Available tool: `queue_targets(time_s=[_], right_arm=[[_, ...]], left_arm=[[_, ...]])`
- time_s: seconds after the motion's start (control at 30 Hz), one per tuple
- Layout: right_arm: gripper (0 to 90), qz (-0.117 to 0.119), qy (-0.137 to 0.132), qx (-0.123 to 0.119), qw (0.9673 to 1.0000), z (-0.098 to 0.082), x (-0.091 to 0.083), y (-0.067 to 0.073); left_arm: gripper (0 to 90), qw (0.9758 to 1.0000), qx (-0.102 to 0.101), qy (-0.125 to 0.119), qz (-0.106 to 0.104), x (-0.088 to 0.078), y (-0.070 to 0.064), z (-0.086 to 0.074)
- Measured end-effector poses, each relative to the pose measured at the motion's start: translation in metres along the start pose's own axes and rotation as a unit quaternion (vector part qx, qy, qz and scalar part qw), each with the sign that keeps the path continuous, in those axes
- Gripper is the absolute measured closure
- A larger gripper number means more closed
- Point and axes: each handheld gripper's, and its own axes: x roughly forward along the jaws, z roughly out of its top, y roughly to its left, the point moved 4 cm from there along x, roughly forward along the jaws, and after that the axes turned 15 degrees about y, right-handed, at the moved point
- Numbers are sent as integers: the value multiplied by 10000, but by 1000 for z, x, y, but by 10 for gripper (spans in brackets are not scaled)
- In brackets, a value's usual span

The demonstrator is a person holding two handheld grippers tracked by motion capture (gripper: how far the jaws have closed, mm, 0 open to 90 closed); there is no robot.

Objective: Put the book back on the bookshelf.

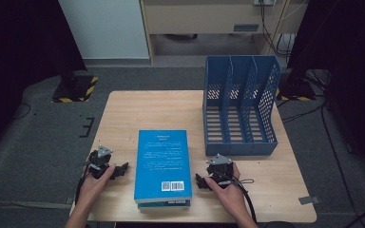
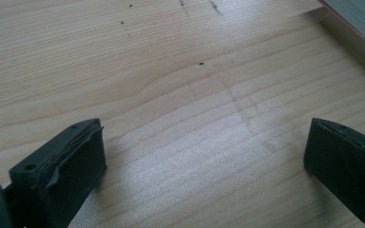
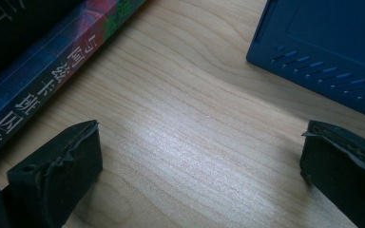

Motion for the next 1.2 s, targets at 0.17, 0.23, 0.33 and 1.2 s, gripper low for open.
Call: queue_targets(time_s=[0.17,0.23,0.33,1.2], right_arm=[[7,51,8,-37,10000,-1,-1,0],[8,56,-6,-50,10000,-1,-1,0],[8,108,-9,-134,9999,-2,-1,-1],[109,730,-716,-499,9935,26,-100,12]], left_arm=[[0,9999,-8,-46,-108,0,1,0],[0,9999,5,-53,-136,0,0,1],[0,9997,149,19,-193,-1,-3,0],[40,9931,557,-380,-964,-75,-40,12]])
